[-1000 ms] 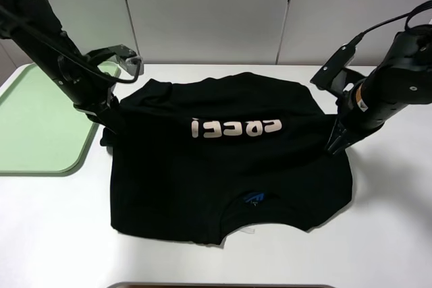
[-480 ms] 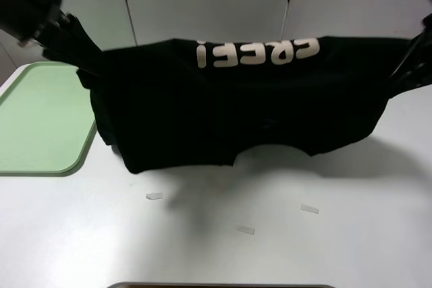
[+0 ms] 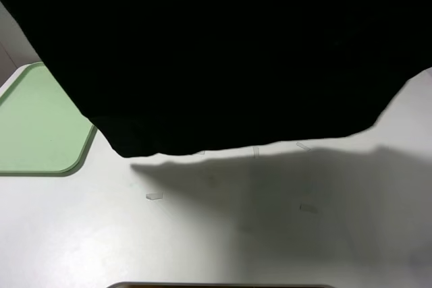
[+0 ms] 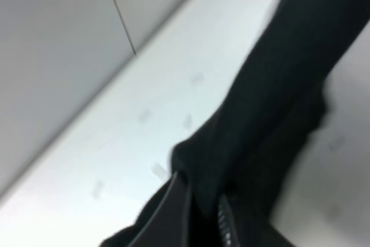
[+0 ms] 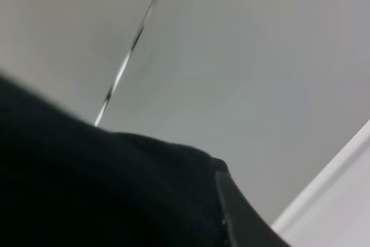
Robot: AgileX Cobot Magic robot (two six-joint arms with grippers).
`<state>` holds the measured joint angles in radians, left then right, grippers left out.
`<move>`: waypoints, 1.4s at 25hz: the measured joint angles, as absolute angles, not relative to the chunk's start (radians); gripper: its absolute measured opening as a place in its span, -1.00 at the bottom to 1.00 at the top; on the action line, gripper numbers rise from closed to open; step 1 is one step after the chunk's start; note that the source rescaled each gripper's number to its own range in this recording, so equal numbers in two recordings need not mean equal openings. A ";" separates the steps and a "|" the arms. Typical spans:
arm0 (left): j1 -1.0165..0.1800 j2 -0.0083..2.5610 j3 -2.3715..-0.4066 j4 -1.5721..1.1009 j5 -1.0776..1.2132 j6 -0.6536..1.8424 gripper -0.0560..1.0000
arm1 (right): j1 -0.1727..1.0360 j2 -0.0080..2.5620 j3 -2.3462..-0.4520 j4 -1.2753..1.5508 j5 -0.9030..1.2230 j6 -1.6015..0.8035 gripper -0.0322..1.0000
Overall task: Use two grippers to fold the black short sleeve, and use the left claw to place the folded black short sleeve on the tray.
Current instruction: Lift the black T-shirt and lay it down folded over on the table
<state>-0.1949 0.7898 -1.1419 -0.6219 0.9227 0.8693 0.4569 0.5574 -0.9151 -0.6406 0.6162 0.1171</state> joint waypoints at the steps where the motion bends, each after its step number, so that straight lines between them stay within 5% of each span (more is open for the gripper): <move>1: -0.196 0.767 -1.142 -0.621 0.919 0.869 -0.86 | 0.457 0.548 -0.953 -0.636 0.613 0.102 -0.92; 8: -0.198 0.818 -1.143 -0.450 0.889 0.856 -0.86 | 0.458 0.710 -1.049 -0.628 0.619 -0.033 -0.92; 14: -0.198 1.110 -1.143 -0.229 0.855 0.820 -0.86 | 0.460 1.121 -1.049 -0.726 0.681 -0.033 -0.92; 22: -0.198 1.526 -1.143 -0.091 0.737 0.818 -0.86 | 0.432 1.677 -1.080 -1.118 0.643 0.217 -0.92; 35: -0.205 1.684 -1.144 0.165 0.380 0.818 -0.86 | 0.277 1.825 -1.130 -1.247 0.411 0.288 -0.92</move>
<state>-0.2050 1.6844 -1.1444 0.1651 0.3801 0.8179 0.2773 1.8253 -1.1295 -1.2473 0.4113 0.2877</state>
